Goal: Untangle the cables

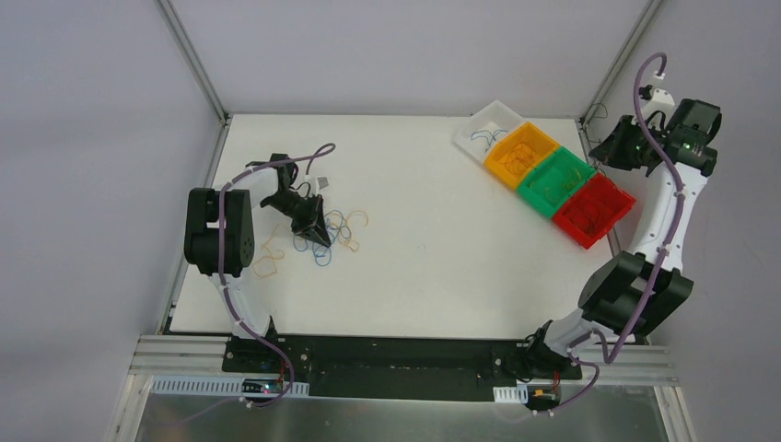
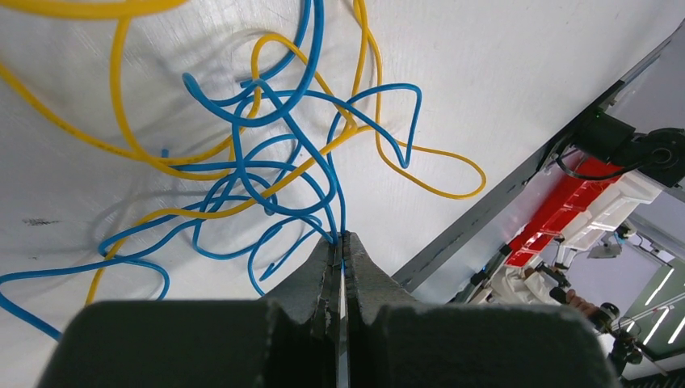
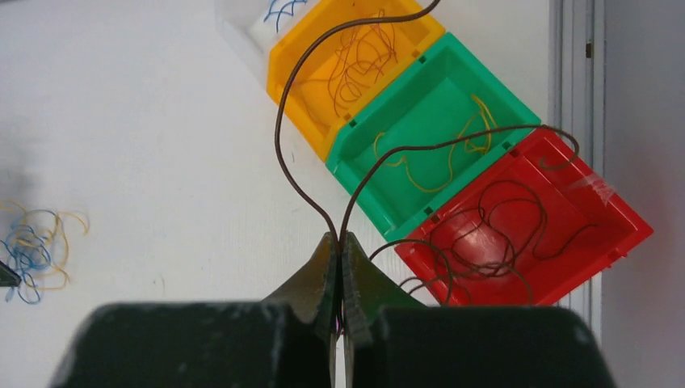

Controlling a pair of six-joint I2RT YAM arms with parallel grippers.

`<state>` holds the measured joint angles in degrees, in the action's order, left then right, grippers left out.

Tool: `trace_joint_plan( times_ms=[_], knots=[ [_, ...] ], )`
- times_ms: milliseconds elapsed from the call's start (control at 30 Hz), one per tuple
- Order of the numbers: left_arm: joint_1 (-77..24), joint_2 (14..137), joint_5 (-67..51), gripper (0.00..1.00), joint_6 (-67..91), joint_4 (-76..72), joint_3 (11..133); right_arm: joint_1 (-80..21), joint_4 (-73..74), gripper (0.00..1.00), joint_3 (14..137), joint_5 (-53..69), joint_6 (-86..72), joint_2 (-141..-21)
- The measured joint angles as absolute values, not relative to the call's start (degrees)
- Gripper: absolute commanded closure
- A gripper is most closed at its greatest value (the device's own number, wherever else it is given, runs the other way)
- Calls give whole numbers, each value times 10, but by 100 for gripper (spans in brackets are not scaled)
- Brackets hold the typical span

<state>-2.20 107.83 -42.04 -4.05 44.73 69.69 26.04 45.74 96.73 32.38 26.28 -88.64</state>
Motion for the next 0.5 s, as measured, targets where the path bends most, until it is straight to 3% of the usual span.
trace_joint_plan(
  times_ms=[267,500],
  knots=[
    [-22,1092,-420,100,-41,446,696,279,309,100,914,392,175,-953],
    [-22,1095,-420,100,-41,443,695,284,264,100,832,385,200,-975]
  ],
)
